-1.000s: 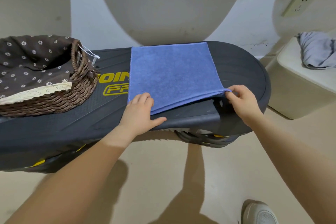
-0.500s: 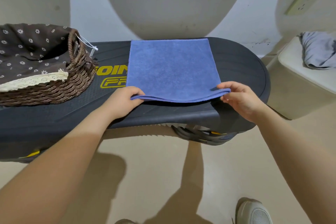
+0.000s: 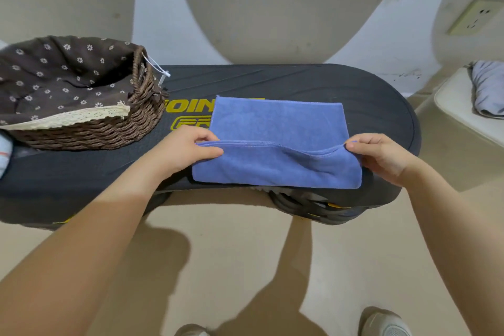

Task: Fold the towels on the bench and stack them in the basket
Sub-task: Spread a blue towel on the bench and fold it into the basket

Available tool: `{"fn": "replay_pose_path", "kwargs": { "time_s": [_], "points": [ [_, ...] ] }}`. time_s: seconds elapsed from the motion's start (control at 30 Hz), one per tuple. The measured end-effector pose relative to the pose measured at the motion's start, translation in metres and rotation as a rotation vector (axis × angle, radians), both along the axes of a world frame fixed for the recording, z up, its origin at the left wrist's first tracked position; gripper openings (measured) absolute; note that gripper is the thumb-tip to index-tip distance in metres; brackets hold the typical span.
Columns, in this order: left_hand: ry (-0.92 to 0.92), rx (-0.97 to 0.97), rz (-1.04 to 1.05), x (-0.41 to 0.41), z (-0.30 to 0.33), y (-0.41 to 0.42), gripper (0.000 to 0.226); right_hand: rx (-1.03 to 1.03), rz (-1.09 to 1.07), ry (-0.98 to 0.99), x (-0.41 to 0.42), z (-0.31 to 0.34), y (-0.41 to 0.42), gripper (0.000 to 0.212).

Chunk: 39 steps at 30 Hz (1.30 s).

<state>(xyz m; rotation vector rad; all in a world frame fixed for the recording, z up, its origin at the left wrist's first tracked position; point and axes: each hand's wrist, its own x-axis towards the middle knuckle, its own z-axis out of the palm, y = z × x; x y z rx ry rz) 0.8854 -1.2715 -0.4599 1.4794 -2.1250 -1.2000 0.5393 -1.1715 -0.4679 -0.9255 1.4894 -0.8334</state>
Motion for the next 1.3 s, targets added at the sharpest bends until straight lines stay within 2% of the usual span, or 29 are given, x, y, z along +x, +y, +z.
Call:
{"fn": "replay_pose_path", "kwargs": {
  "time_s": [0.1,0.17,0.33,0.47,0.6,0.7,0.83,0.97,1.07,1.13,1.2,1.27,1.3],
  "points": [
    [0.280,0.225,0.131,0.000,-0.007,-0.011,0.015,-0.107,-0.219,0.031,0.002,-0.005,-0.013,0.020],
    [0.432,0.354,0.188,-0.002,-0.008,-0.021,0.021,-0.116,-0.290,0.104,0.004,-0.005,-0.024,0.024],
    [0.505,0.361,0.303,-0.019,-0.009,-0.057,0.021,-0.085,-0.335,0.254,-0.004,-0.011,-0.062,0.029],
    [0.366,0.290,0.340,-0.045,-0.018,-0.083,0.019,0.025,-0.292,0.508,-0.017,-0.021,-0.094,0.028],
    [0.055,0.075,0.388,-0.063,-0.035,-0.103,0.014,0.049,-0.245,0.799,-0.017,-0.026,-0.107,0.029],
    [-0.223,-0.099,0.330,-0.072,-0.035,-0.108,0.018,0.077,-0.247,0.863,-0.016,-0.029,-0.111,0.033],
    [-0.373,-0.196,0.325,-0.081,-0.038,-0.114,0.025,0.069,-0.269,0.883,-0.019,-0.029,-0.117,0.031],
    [-0.539,-0.289,0.290,-0.088,-0.043,-0.109,0.020,0.074,-0.336,0.919,-0.017,-0.036,-0.119,0.031],
    [-0.588,-0.385,0.248,-0.091,-0.049,-0.104,0.024,0.099,-0.386,0.988,-0.009,-0.038,-0.121,0.034],
    [-0.570,-0.475,0.213,-0.090,-0.053,-0.100,0.037,0.135,-0.392,1.074,-0.001,-0.036,-0.120,0.037],
    [-0.547,-0.654,0.163,-0.089,-0.055,-0.093,0.050,0.169,-0.365,1.214,0.006,-0.034,-0.118,0.041],
    [-0.455,-0.828,0.078,-0.095,-0.052,-0.083,0.052,0.061,-0.303,1.417,0.016,-0.039,-0.113,0.045],
    [-0.423,-0.826,-0.006,-0.101,-0.050,-0.077,0.051,-0.074,-0.242,1.476,0.025,-0.043,-0.111,0.045]
  ]
}}
